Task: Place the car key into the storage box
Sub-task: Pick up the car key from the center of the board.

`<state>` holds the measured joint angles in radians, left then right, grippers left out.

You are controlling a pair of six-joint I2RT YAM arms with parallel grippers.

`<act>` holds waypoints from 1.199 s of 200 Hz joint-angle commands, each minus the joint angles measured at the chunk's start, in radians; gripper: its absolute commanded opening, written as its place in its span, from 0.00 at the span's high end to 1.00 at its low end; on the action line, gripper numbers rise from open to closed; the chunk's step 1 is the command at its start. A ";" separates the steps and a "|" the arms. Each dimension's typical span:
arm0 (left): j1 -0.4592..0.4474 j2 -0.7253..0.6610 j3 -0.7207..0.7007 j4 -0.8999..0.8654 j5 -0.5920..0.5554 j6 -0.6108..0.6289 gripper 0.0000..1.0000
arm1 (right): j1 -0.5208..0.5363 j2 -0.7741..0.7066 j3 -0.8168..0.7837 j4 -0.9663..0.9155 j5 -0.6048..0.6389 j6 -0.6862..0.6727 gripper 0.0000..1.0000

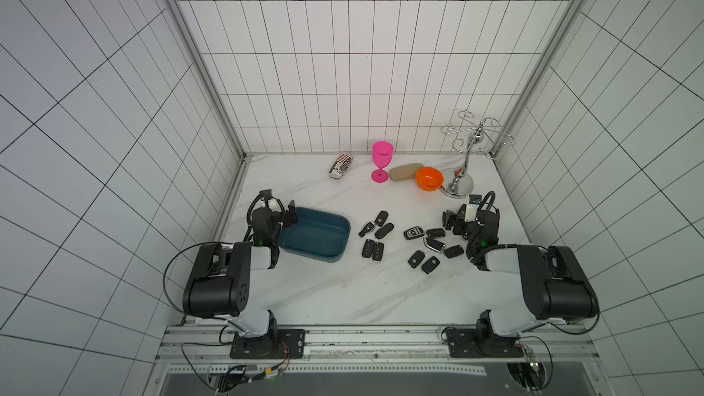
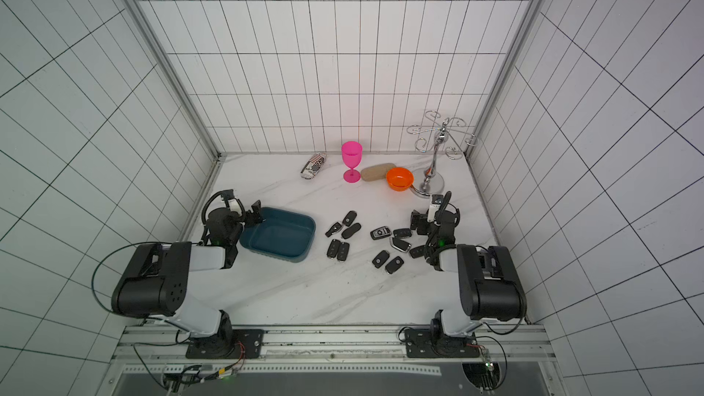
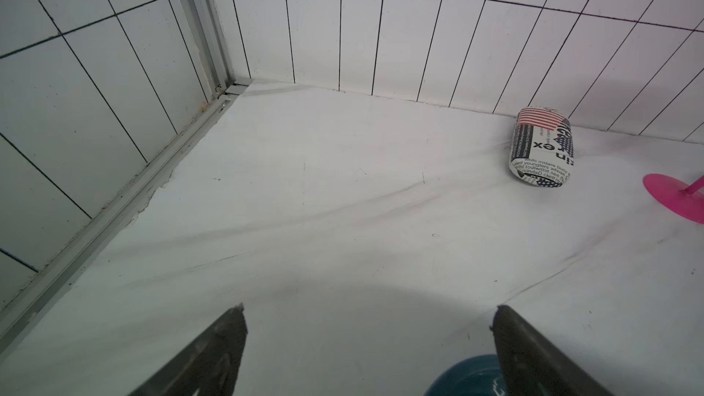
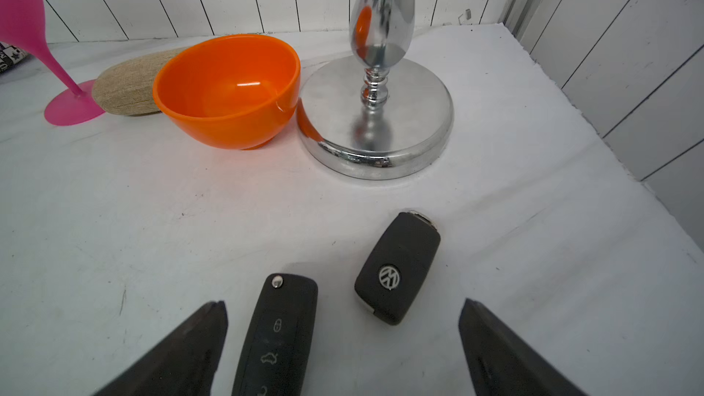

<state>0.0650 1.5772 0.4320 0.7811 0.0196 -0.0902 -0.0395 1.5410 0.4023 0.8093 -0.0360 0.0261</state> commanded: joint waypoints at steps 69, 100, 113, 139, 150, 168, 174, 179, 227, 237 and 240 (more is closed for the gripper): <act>0.001 -0.012 0.010 0.007 0.001 -0.001 0.02 | -0.001 0.001 0.028 0.011 0.006 0.003 0.01; -0.002 -0.013 0.012 0.006 -0.002 0.000 0.02 | -0.001 0.002 0.028 0.011 0.005 0.005 0.01; 0.001 -0.013 0.012 0.006 0.004 -0.001 0.02 | -0.001 0.001 0.029 0.010 0.005 0.003 0.02; 0.006 -0.012 0.011 0.007 0.011 -0.002 0.02 | -0.005 0.002 0.029 0.011 0.006 0.008 0.01; 0.005 -0.010 0.013 0.005 0.010 -0.003 0.02 | -0.006 0.004 0.030 0.007 0.007 0.006 0.01; 0.007 -0.010 0.015 0.003 0.012 -0.002 0.02 | -0.005 0.004 0.033 0.005 0.006 0.005 0.01; 0.007 -0.010 0.014 0.004 0.012 -0.003 0.02 | -0.005 0.002 0.032 0.007 0.007 0.003 0.01; 0.007 -0.011 0.014 0.003 0.013 -0.002 0.02 | -0.004 0.000 0.030 0.006 0.006 0.003 0.02; -0.007 -0.088 0.024 -0.060 -0.191 -0.057 0.01 | 0.020 -0.143 -0.002 -0.053 0.153 0.029 0.02; -0.019 -0.160 0.045 -0.159 -0.272 -0.073 0.01 | 0.047 -0.185 0.001 -0.088 0.207 0.014 0.01; -0.027 -0.184 0.051 -0.181 -0.302 -0.072 0.01 | 0.055 -0.194 0.002 -0.097 0.233 0.013 0.01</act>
<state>0.0589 1.5288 0.4339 0.7292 -0.0887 -0.1177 -0.0257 1.4338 0.4011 0.7704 0.0601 0.0383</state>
